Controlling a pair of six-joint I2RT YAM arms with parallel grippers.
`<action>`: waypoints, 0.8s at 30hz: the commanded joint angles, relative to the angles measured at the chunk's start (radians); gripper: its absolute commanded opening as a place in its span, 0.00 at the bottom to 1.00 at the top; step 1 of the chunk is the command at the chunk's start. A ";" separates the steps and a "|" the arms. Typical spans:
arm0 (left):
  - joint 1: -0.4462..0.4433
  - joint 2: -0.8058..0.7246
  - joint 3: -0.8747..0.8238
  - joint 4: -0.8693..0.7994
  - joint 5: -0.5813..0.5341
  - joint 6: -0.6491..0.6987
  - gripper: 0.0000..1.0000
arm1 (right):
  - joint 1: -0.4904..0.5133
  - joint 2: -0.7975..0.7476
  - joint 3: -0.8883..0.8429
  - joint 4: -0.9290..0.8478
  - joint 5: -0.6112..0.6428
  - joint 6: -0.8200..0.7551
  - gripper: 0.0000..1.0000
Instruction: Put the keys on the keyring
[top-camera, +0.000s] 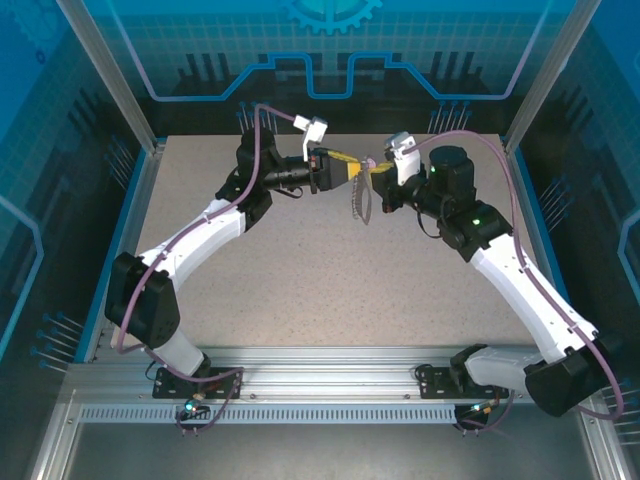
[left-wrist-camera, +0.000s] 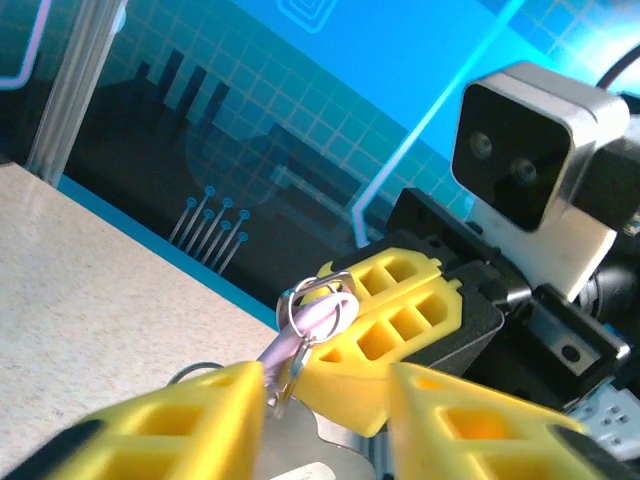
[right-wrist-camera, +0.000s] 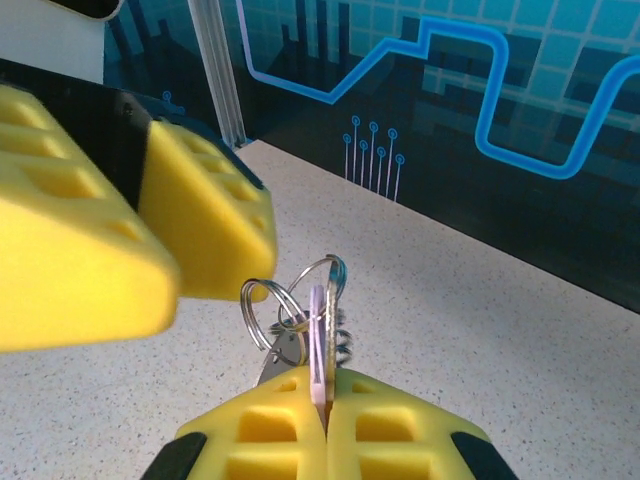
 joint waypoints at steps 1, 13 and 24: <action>0.002 -0.029 -0.036 0.064 -0.035 -0.007 0.55 | -0.014 0.021 0.045 -0.024 0.015 -0.017 0.00; 0.052 -0.175 -0.248 0.119 -0.284 -0.053 0.84 | -0.076 0.187 0.070 -0.001 -0.004 -0.024 0.00; 0.093 -0.258 -0.348 0.065 -0.338 -0.040 0.86 | -0.086 0.519 0.322 0.044 -0.074 0.033 0.00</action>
